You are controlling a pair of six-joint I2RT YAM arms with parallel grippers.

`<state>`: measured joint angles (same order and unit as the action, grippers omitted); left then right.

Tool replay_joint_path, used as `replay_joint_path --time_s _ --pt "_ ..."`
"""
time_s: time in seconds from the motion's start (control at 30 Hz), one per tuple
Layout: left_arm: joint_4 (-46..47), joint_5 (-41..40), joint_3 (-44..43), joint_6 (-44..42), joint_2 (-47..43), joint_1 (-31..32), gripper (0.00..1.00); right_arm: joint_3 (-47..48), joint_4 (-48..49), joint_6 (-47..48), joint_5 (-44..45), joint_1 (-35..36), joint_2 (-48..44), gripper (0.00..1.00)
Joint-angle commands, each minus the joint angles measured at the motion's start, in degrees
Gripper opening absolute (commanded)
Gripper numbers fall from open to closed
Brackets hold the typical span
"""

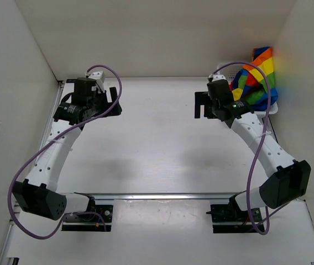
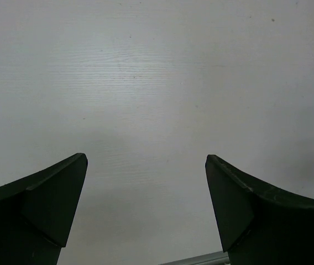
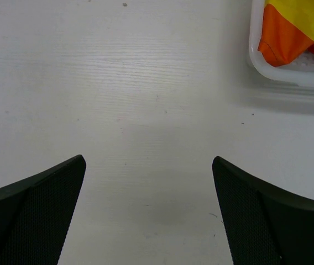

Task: Fold and stack the shorts
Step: Grab the shorts from the pile

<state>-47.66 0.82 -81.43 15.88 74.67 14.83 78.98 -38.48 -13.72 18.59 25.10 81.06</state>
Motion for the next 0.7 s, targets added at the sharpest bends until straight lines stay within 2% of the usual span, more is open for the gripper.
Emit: replay_joint_path --time_s 0.0,0.27,0.43,0.53,0.67 --pt "-0.2 -0.9 1.3 1.4 -1.8 0.3 0.99 1.7 -2.6 -1.7 3.1 -0.2 0.3 1.00" --pt "-1.6 -0.4 0.7 -0.3 -4.4 0.3 0.99 1.2 -4.9 -7.8 3.1 -0.2 -0.7 1.00" --pt "-2.2 -4.6 1.3 -1.6 -6.2 0.3 0.99 2.7 -7.4 -8.9 5.2 -0.8 -1.2 1.00" --pt "-2.2 -7.0 1.8 -3.1 -8.0 0.3 0.99 3.2 -7.4 -10.1 5.9 -3.2 -1.8 1.00" --pt "-2.2 -7.6 2.8 -3.7 -9.5 0.3 0.99 3.2 -6.0 -10.6 2.5 -10.6 -1.8 1.00"
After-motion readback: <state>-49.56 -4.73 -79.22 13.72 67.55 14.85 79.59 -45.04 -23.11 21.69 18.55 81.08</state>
